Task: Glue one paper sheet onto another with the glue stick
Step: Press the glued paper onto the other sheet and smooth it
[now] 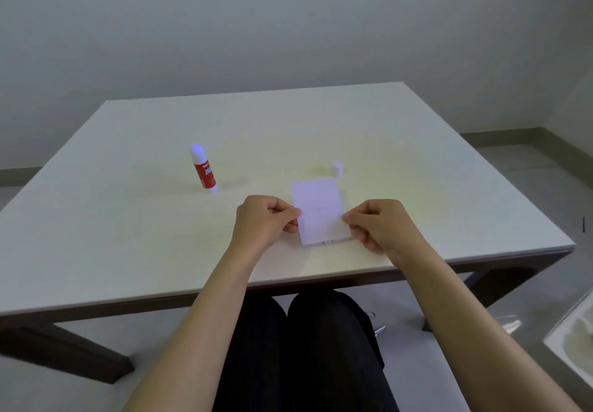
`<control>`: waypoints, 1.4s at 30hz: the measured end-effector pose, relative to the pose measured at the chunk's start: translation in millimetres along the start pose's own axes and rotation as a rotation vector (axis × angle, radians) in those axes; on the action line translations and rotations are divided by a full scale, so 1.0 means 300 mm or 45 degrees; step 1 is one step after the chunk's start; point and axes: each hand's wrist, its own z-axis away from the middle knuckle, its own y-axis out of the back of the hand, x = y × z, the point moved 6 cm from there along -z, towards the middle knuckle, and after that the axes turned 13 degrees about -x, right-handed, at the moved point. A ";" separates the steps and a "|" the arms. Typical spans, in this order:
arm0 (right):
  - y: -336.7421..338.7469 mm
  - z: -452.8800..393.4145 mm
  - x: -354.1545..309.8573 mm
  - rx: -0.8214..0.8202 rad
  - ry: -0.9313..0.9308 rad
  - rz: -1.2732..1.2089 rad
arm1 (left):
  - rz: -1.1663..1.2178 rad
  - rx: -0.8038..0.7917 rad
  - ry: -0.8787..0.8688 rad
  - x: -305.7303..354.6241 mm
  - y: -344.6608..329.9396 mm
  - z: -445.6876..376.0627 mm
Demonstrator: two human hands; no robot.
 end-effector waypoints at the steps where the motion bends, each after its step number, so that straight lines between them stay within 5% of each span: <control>1: 0.000 -0.001 0.001 0.010 0.007 0.040 | -0.025 -0.008 0.005 0.000 -0.002 -0.002; 26: -0.019 -0.001 -0.018 0.111 0.057 0.519 | -0.292 -0.056 0.072 0.001 -0.020 -0.026; 39: -0.039 -0.002 -0.042 0.078 0.010 0.742 | -0.656 0.170 -0.102 0.020 -0.035 -0.011; 42: -0.039 -0.003 -0.044 0.083 0.025 0.748 | -0.892 0.018 -0.267 0.023 -0.075 -0.013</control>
